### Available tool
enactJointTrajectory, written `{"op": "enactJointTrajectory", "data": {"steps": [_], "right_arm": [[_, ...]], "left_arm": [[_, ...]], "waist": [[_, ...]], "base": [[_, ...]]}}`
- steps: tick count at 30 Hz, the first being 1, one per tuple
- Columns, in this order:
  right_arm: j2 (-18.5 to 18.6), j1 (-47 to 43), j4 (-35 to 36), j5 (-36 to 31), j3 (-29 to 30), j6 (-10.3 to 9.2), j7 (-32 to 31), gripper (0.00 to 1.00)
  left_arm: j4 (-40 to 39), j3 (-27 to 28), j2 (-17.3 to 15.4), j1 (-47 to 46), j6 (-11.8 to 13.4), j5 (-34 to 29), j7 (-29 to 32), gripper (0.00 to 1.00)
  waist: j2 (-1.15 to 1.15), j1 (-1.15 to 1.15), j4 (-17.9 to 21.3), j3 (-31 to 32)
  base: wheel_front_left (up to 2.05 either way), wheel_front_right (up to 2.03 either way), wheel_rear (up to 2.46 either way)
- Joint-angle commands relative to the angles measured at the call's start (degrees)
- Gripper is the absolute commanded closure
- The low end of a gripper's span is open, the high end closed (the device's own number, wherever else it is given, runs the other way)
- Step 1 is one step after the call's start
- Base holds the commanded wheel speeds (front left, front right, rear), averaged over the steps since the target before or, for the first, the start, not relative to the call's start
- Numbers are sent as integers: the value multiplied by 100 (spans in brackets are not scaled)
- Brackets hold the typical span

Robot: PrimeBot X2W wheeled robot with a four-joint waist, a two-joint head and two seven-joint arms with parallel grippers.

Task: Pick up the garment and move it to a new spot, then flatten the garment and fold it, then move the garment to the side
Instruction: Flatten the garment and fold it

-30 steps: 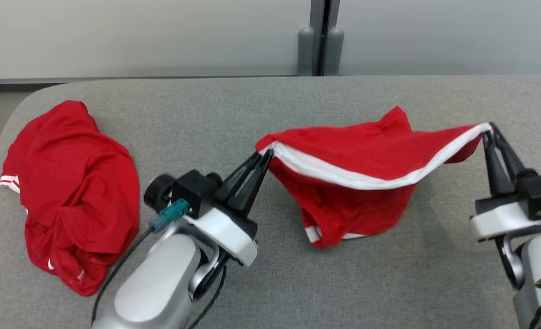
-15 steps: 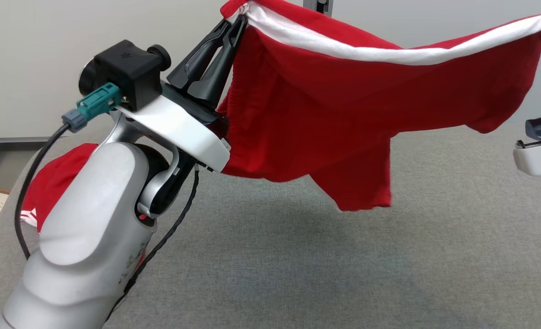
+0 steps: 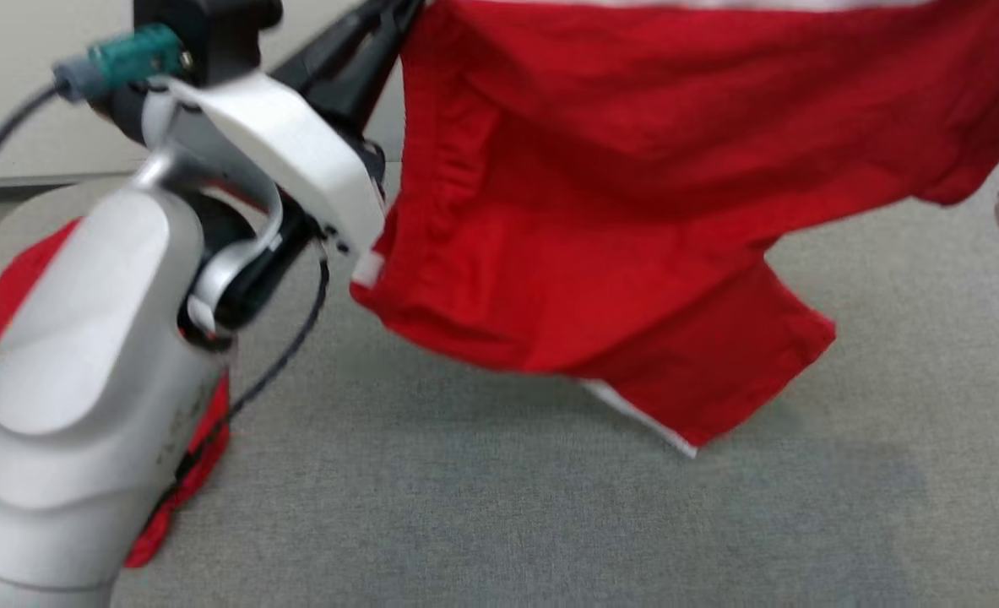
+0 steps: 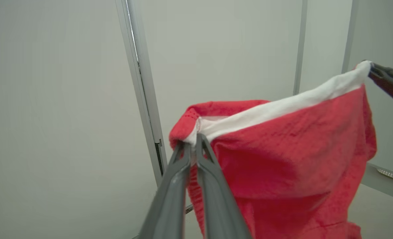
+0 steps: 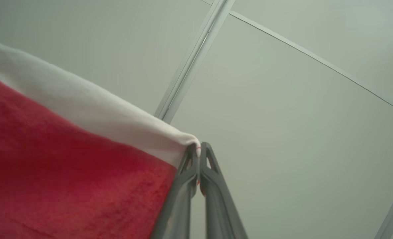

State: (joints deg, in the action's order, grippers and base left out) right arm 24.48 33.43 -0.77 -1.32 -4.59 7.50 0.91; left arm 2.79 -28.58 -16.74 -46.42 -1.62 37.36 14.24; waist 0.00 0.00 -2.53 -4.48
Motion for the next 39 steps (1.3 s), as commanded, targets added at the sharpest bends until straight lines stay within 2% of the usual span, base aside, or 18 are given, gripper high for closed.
{"op": "enactJointTrajectory", "data": {"steps": [1, 2, 5, 9, 11, 15, 19, 25, 29, 34, 39], "right_arm": [[154, 640, -302, 134, -240, -1, -64, 100], [154, 640, -302, 134, -240, -1, -64, 100], [249, 1735, -892, 312, -579, -2, 21, 100], [265, 3170, -1799, 236, -833, -2, 359, 100], [94, 3914, -2474, 116, -690, -3, 774, 100], [-155, 4360, -3145, -164, -480, -7, 1222, 100], [-258, 4113, -3531, -718, -534, -7, 1392, 100], [-628, 3321, -3970, -1105, -657, -6, 1433, 100], [-682, 2607, -4087, -864, -1234, -5, 1436, 100], [-349, 2006, -4300, -272, -2108, -5, 1438, 100], [-69, 1717, -4443, 196, -2621, -5, 1438, 100]], "left_arm": [[306, 84, -15, -582, -87, -87, 48, 100], [306, 84, -15, -582, -87, -87, 48, 100], [924, 184, 64, -1365, -192, -168, -69, 100], [1758, 344, 185, -2512, -228, -452, -597, 100], [2330, 310, 168, -3173, -291, -788, -1174, 100], [3034, 266, 170, -3696, -438, -859, -1743, 100], [3587, 28, 232, -3660, -537, -931, -2336, 100], [4178, -922, 184, -2964, -581, -972, -2757, 100], [4308, -1600, 94, -2285, -584, -790, -2885, 100], [4281, -2311, 31, -1565, -585, -463, -2936, 100], [4345, -2887, -56, -1164, -585, -251, -2944, 100]], "waist": [[0, 0, 148, -901], [0, 0, 148, -901], [0, 0, 234, -1503], [0, 0, 259, -2126], [0, 0, 263, -2414], [0, 0, 250, -2689], [0, 0, 206, -2890], [0, 0, 159, -2928], [0, 0, 119, -2730], [0, 0, 107, -2287], [0, 0, 86, -1899]], "base": [[0, 0, 0], [0, 0, 0], [0, 0, 0], [0, 0, 0], [0, 0, 0], [0, 0, 0], [0, 0, 0], [0, 0, 0], [0, 0, 0], [0, 0, 0], [0, 0, 0]]}}
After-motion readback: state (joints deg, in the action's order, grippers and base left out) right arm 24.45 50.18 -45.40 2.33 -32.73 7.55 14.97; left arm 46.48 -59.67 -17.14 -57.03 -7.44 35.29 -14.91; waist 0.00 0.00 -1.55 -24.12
